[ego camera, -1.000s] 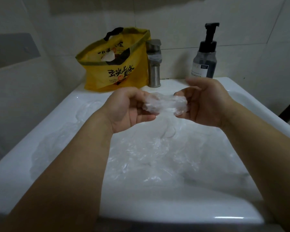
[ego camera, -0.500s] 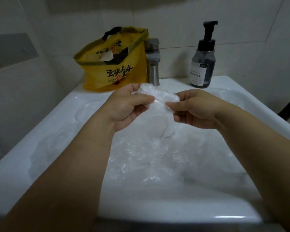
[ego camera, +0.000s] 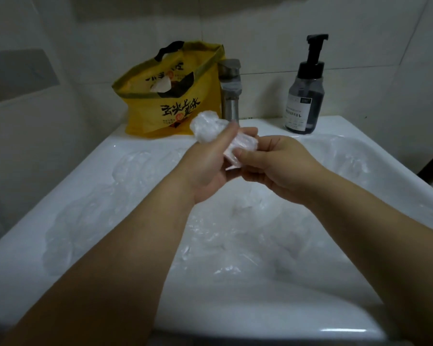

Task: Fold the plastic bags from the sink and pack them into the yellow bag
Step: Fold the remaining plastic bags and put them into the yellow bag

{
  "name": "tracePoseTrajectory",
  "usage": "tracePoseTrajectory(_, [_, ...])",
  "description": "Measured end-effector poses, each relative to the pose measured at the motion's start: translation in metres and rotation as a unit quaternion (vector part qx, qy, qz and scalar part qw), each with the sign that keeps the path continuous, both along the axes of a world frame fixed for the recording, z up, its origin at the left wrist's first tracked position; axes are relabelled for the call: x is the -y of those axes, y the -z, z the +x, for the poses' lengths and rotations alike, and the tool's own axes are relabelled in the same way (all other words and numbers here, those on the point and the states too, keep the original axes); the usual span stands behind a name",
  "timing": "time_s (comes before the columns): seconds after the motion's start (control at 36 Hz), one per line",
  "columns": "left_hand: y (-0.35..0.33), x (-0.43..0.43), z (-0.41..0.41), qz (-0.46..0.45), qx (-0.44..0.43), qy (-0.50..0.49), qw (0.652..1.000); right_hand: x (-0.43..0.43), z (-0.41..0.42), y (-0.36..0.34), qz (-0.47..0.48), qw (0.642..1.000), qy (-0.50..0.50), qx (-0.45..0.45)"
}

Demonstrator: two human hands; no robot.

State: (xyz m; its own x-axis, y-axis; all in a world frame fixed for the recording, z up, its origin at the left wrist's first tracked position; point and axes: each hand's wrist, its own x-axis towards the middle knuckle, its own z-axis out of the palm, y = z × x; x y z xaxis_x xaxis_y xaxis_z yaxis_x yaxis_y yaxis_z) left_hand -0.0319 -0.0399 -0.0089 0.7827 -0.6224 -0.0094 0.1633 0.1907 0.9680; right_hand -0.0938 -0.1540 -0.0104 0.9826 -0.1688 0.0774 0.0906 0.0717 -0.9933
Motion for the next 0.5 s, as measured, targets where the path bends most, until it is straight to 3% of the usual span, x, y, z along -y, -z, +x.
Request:
tracePoseTrajectory(0.25, [-0.005,-0.015,0.012,-0.041,-0.015,-0.054,0.998,0.014,-0.002,-0.007,0.011,0.998,0.011,-0.056])
tracePoseTrajectory(0.39, [-0.002,-0.016,0.015,-0.017,-0.008,-0.095,0.995,0.015,-0.002,-0.006,0.003,0.999,0.023,-0.046])
tracePoseTrajectory(0.5, [-0.003,-0.014,0.015,-0.025,0.0,-0.099,0.995,0.015,-0.001,-0.007,0.05,0.998,0.006,-0.035])
